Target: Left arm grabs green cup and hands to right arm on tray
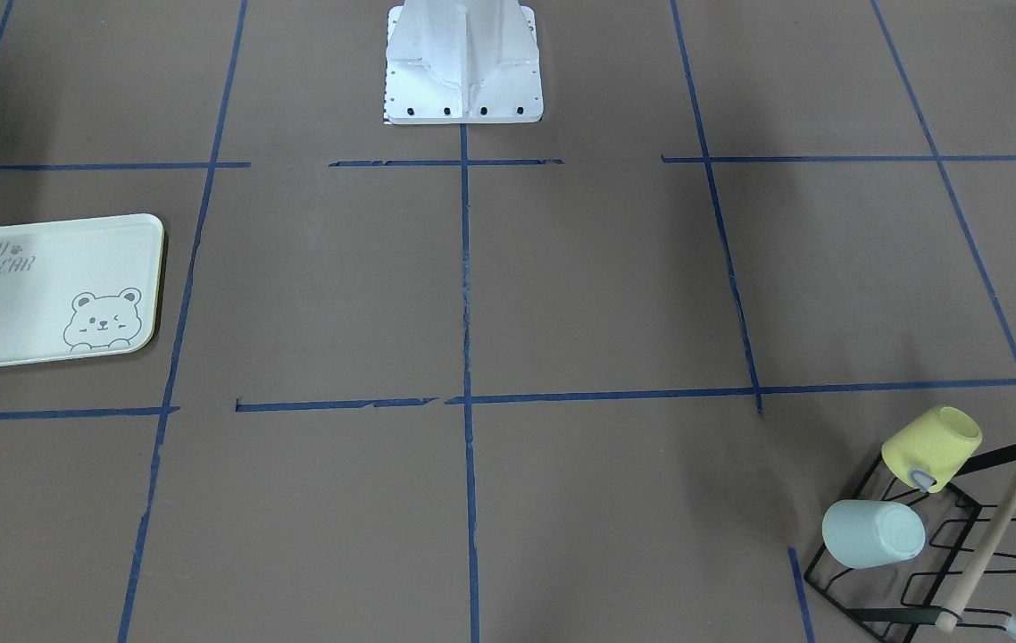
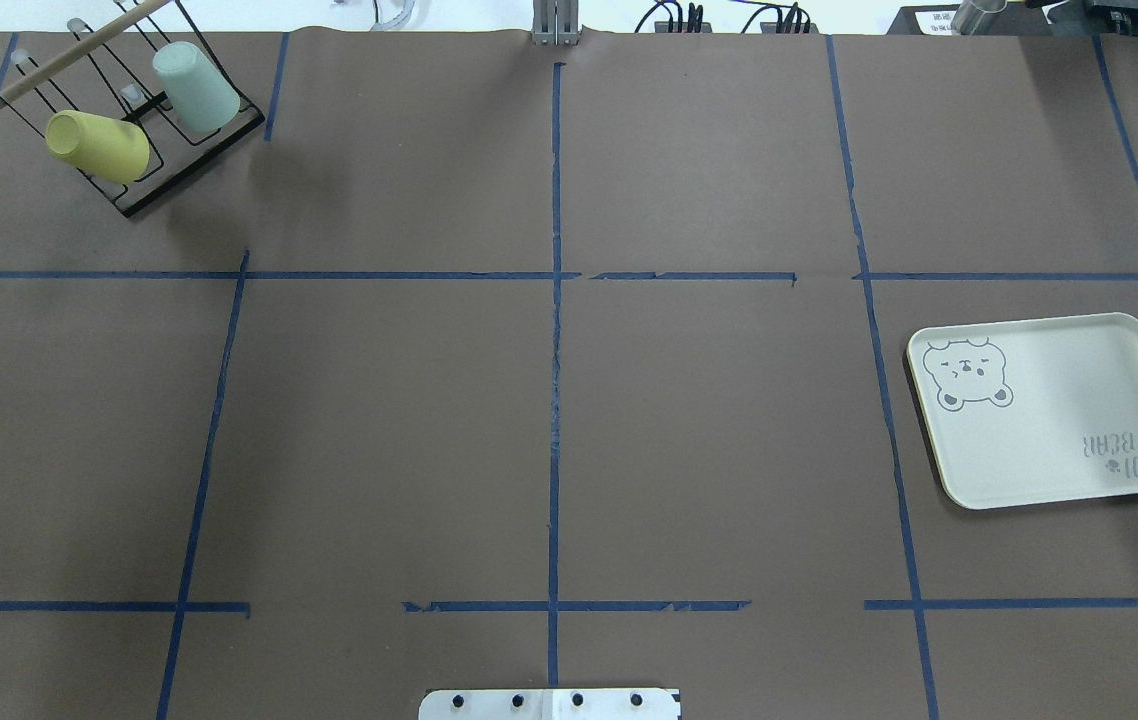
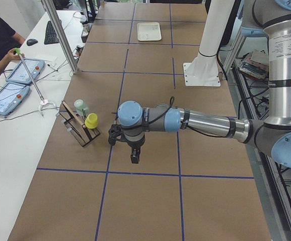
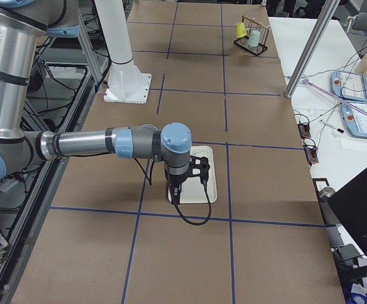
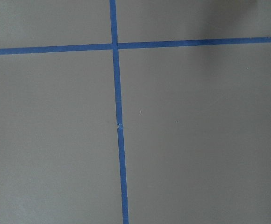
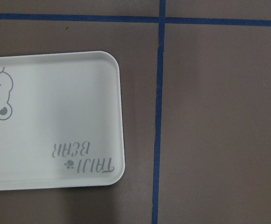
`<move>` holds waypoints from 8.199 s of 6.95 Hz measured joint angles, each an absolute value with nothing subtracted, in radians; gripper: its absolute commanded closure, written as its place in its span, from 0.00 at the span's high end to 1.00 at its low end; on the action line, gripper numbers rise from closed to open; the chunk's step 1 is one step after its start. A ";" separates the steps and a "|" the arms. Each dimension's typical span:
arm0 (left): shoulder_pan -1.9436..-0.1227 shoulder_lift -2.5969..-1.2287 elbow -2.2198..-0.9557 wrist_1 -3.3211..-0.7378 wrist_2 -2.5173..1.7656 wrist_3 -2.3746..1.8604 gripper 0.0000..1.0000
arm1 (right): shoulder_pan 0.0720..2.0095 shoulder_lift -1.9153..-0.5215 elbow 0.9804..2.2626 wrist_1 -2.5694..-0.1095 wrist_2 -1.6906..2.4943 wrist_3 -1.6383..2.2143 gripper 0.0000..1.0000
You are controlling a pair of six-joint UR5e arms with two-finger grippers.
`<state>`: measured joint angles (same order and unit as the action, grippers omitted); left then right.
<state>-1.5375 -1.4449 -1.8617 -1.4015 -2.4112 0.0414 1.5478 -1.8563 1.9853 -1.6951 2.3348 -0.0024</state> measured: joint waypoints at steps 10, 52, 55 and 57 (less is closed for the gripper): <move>-1.533 -1.440 -1.911 -1.437 -2.424 0.016 1.00 | 1.523 -1.864 1.977 -1.694 2.470 -0.002 1.00; -0.649 -2.200 -1.816 -2.071 -1.974 -1.708 0.07 | 1.144 -1.368 1.953 -1.440 2.595 0.615 1.00; -0.642 -2.164 -1.805 -2.302 -1.968 -1.894 0.08 | 1.055 -1.259 1.944 -1.325 2.564 0.901 1.00; -0.642 -2.128 -1.774 -2.466 -1.968 -2.007 0.09 | 0.990 -1.249 1.870 -0.980 2.524 1.260 1.00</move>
